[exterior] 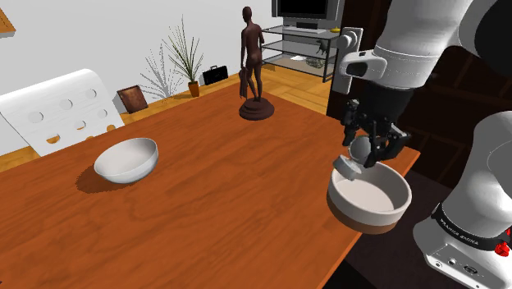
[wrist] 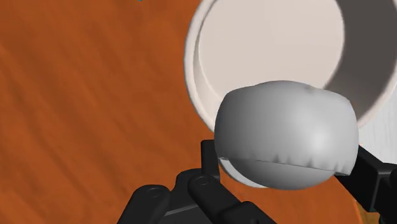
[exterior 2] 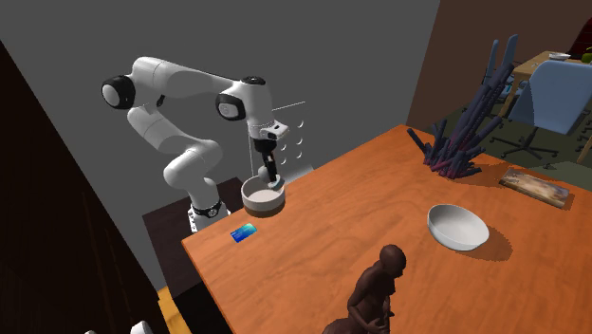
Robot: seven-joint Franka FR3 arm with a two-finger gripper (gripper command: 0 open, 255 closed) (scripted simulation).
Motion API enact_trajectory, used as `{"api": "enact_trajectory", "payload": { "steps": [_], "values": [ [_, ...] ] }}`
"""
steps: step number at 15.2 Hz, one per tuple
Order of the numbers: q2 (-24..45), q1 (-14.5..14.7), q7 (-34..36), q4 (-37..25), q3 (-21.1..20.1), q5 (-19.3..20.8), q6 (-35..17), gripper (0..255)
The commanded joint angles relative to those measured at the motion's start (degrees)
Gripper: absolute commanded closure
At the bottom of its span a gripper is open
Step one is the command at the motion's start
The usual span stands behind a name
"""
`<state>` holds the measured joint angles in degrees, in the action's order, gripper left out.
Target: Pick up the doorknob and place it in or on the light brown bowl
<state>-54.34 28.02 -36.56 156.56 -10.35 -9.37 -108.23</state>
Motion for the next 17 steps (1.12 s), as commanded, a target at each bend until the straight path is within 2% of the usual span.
{"api": "enact_trajectory", "payload": {
  "steps": [1,2,15,17],
  "values": [
    [-10.4,1.5,0.3,2.3,0.3,0.0,4.0,255],
    [-13.7,1.8,0.3,3.5,0.6,0.1,6.2,255],
    [-15.2,3.2,0.3,14.3,-1.5,-2.2,-3.1,255],
    [-15.2,3.1,0.2,14.3,-1.6,-2.4,-3.1,255]
  ]
}}
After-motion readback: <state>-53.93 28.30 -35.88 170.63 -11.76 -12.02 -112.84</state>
